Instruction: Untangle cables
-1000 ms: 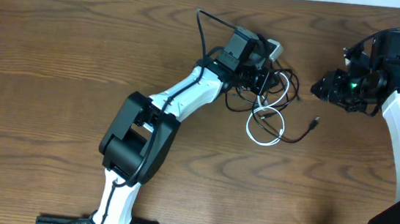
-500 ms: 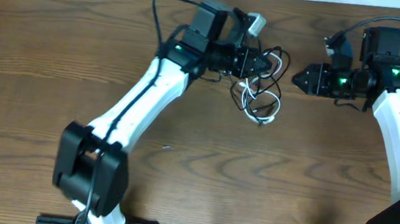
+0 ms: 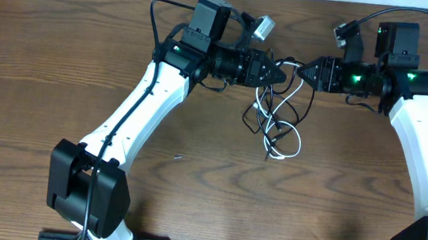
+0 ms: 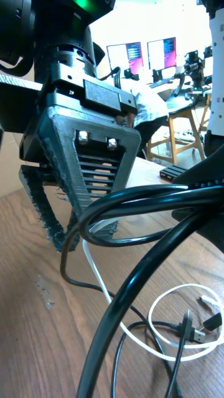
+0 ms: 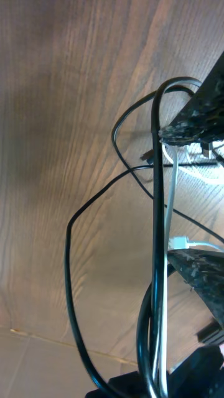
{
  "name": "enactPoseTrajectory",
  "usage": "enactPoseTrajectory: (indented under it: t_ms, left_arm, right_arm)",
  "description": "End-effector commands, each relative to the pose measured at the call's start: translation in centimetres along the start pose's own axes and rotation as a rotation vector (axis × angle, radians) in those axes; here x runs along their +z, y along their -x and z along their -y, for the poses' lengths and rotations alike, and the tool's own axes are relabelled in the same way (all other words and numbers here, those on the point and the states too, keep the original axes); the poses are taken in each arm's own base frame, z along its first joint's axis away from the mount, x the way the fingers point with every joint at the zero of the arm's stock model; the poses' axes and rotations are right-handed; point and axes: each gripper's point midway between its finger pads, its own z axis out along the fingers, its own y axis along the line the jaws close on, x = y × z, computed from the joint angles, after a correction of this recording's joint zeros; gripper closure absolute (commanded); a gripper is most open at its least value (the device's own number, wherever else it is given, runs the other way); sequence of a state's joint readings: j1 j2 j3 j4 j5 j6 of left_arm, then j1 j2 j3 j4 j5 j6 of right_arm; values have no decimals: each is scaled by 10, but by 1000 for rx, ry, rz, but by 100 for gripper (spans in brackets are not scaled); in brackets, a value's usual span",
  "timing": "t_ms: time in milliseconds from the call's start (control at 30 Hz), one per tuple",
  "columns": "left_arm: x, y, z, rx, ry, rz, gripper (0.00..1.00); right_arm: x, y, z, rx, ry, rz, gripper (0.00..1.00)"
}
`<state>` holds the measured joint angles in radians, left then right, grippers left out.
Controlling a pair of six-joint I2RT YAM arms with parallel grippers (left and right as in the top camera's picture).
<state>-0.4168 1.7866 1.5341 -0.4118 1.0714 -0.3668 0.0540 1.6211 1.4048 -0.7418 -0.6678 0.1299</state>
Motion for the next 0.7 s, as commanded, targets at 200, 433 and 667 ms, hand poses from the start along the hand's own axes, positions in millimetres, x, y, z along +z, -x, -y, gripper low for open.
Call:
enactPoseTrajectory:
  t_ms: [200, 433, 667]
  left_arm:
    - [-3, -7, 24, -15, -125, -53, 93]
    - [-8, -13, 43, -105, -222, -106, 93]
    - [-21, -13, 73, -107, -289, -117, 93]
  right_arm:
    - [4, 7, -17, -58, 28, 27, 43]
    - [18, 14, -14, -59, -41, 53, 46]
    - [42, 19, -5, -85, -90, 62, 57]
